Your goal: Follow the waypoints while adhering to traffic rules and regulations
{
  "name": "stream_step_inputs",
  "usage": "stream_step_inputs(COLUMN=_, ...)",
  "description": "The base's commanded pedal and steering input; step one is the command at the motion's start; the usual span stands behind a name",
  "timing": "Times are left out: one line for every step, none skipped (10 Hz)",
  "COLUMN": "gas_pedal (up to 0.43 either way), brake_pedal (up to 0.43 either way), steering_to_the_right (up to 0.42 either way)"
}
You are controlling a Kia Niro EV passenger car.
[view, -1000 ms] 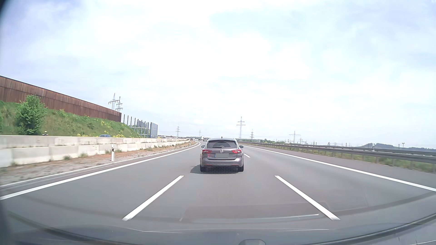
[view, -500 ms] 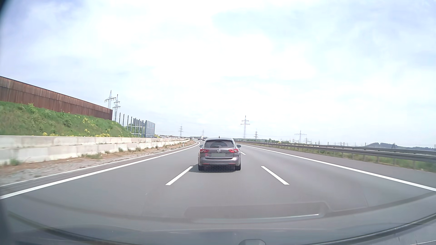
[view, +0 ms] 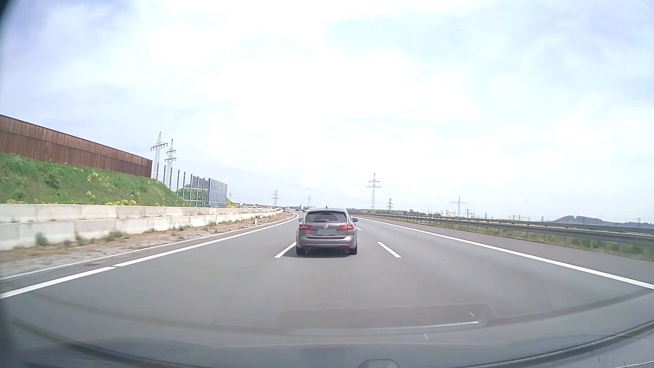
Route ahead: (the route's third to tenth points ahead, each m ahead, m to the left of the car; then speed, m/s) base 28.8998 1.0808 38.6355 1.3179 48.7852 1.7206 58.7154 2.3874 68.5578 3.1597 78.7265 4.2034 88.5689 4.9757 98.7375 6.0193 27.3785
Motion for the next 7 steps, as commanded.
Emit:
stream_step_inputs(gas_pedal=0.130, brake_pedal=0.000, steering_to_the_right=-0.004)
stream_step_inputs(gas_pedal=0.169, brake_pedal=0.000, steering_to_the_right=-0.005)
stream_step_inputs(gas_pedal=0.169, brake_pedal=0.000, steering_to_the_right=-0.005)
stream_step_inputs(gas_pedal=0.169, brake_pedal=0.000, steering_to_the_right=-0.005)
stream_step_inputs(gas_pedal=0.169, brake_pedal=0.000, steering_to_the_right=-0.005)
stream_step_inputs(gas_pedal=0.169, brake_pedal=0.000, steering_to_the_right=-0.005)
stream_step_inputs(gas_pedal=0.169, brake_pedal=0.000, steering_to_the_right=-0.005)
